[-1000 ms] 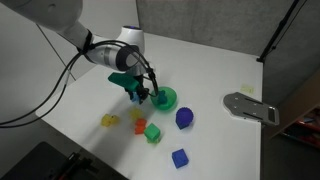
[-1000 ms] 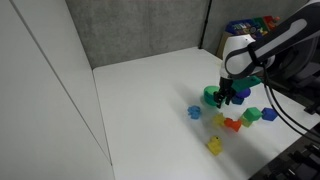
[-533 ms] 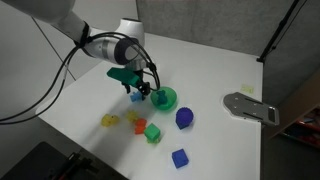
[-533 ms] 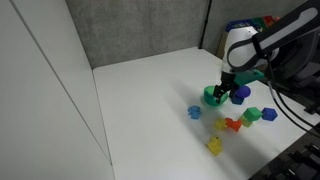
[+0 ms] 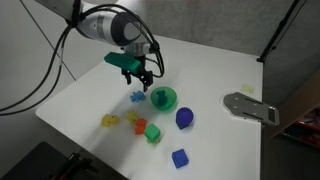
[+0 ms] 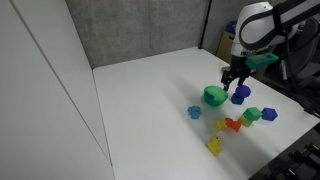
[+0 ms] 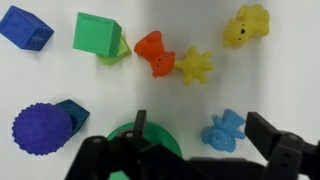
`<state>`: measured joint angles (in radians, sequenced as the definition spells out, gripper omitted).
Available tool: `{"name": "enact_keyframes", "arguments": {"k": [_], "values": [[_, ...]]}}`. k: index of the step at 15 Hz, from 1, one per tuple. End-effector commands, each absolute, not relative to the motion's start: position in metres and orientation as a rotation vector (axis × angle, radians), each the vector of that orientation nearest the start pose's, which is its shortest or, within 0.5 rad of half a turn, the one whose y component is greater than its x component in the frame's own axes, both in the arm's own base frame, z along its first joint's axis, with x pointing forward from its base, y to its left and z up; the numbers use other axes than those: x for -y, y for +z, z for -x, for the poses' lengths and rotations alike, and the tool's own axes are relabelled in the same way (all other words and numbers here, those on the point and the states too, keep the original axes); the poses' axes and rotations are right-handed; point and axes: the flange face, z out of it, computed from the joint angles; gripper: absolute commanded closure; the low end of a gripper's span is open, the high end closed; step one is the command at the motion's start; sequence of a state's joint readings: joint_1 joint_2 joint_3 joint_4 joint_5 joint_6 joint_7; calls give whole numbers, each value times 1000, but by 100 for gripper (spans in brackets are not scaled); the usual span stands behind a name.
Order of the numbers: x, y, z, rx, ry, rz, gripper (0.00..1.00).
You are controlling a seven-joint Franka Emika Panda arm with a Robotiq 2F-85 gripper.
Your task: Put the star-shaped toy on the table
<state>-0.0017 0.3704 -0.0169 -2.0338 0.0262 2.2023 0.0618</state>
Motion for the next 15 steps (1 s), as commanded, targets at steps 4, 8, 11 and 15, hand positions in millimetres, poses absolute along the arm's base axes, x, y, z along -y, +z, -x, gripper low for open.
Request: {"name": "enact_keyframes", "arguments": {"k": [4,8,11,15], "values": [[33,305,-551,-223,184,3106,0],[35,344,-541,-232,102,3111,0],[32,373,-535,-223,60,3112,0],[27,405,-532,-222,58,3101,0]]}}
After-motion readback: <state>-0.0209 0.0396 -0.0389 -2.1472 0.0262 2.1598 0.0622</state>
